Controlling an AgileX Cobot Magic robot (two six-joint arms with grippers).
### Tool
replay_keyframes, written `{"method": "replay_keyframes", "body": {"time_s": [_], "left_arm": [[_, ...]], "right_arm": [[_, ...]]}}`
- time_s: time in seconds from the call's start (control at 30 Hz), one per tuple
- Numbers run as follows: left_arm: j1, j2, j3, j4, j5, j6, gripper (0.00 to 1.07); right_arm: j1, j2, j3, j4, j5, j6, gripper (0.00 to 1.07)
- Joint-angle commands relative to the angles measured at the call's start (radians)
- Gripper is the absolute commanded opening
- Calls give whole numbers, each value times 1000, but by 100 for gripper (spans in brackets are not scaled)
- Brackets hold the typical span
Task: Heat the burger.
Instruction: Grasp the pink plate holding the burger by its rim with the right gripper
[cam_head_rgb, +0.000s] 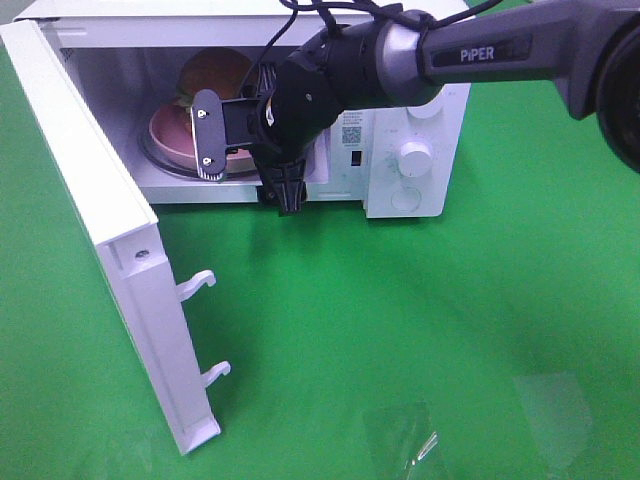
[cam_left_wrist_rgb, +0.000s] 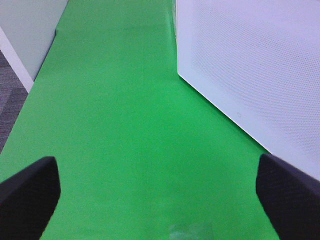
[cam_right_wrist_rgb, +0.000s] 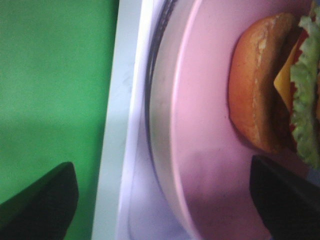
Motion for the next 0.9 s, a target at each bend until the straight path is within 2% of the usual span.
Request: {"method": "replay_keyframes", "body": {"time_s": [0.03,0.33,0.73,0.8,0.83,0.87,0.9], "left_arm": [[-1,-19,3,9,-13,-1,100],[-1,-19,3,28,-13,-1,100],[-1,-19,3,28,-13,-1,100],[-1,-19,3,28,-13,-1,100],[-1,-19,3,28,-13,-1,100],[-1,-19,3,28,-13,-1,100],[-1,-19,3,28,-13,-1,100]], "right_arm": [[0,39,-58,-6,-5,16,90],[-12,118,-148,17,-5,16,90],[-12,154,-165,46,-32,15,86],[-12,154,-166,53,-35,13,75],[-12,154,-166,53,-35,13,75],[-12,154,-168,53,-30,15,63],[-12,154,-168,53,-30,15,63]]}}
